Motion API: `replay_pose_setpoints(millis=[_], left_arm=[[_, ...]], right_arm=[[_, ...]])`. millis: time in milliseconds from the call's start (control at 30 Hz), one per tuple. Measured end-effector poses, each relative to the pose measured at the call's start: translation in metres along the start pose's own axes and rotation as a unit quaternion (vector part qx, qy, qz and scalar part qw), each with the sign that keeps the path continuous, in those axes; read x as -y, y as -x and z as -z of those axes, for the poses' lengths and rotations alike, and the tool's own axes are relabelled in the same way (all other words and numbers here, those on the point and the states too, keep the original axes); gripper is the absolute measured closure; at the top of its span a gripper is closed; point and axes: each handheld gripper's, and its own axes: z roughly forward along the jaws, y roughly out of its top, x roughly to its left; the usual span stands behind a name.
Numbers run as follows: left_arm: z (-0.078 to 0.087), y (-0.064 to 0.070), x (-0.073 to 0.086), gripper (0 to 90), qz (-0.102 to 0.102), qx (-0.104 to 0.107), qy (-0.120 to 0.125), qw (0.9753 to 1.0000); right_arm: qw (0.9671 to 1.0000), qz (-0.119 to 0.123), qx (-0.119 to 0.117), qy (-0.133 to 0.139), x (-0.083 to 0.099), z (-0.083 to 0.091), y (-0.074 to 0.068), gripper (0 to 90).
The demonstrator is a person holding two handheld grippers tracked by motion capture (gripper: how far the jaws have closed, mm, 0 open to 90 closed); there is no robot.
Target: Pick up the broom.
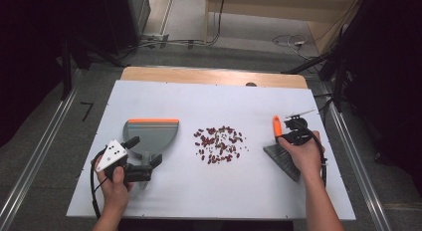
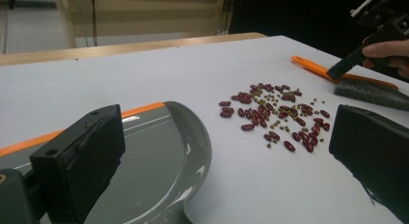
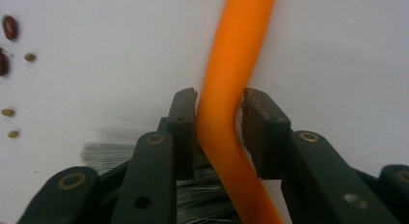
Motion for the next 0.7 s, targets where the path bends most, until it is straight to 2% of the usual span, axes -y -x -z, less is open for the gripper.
replay_pose_setpoints(millis=[100,167,300,367,400,433,500,567,633,700], left_arm=[[-0.001,0.0,0.0,0.0,-0.002,-0.001,0.0,1.0],[-0.002,0.0,0.0,0.0,-0.002,-0.002,-0.002,1.0],[-0.004,0.003,-0.001,0.0,-0.009,-0.003,-0.003,0.9999],[-0.006,0.004,-0.001,0.0,-0.014,-0.003,-0.005,0.9999],[-0.006,0.005,-0.001,0.0,-0.017,-0.005,-0.007,0.9998],[-0.006,0.006,-0.001,0.0,-0.019,-0.004,-0.007,0.9998],[-0.006,0.006,0.001,0.0,-0.018,-0.004,-0.009,0.9998],[-0.006,0.005,0.0,0.0,-0.015,-0.003,-0.007,0.9999],[-0.006,0.004,-0.001,0.0,-0.016,-0.005,-0.004,0.9999],[-0.006,0.005,-0.002,0.0,-0.018,-0.002,-0.004,0.9998]], right_arm=[[1.0,0.001,0.005,0.001,0.001,-0.002,-0.001,66.2],[0.9995,0.02,0.024,-0.005,0.0,-0.003,-0.007,66.2],[0.9998,0.009,0.018,-0.006,-0.001,-0.003,-0.005,67.1],[0.9999,0.001,0.016,0.001,0.002,-0.003,-0.004,67.7],[0.9995,-0.015,0.004,0.026,0.009,-0.003,-0.001,67.8],[0.9991,-0.024,-0.003,0.034,0.011,-0.003,0.0,67.8],[0.999,-0.023,0.001,0.04,0.012,-0.003,-0.001,67.8],[0.999,-0.009,0.012,0.043,0.013,-0.003,-0.003,67.9],[0.9988,-0.008,0.004,0.048,0.015,-0.003,-0.002,67.8],[0.9978,-0.004,-0.009,0.065,0.019,-0.003,0.002,67.8]])
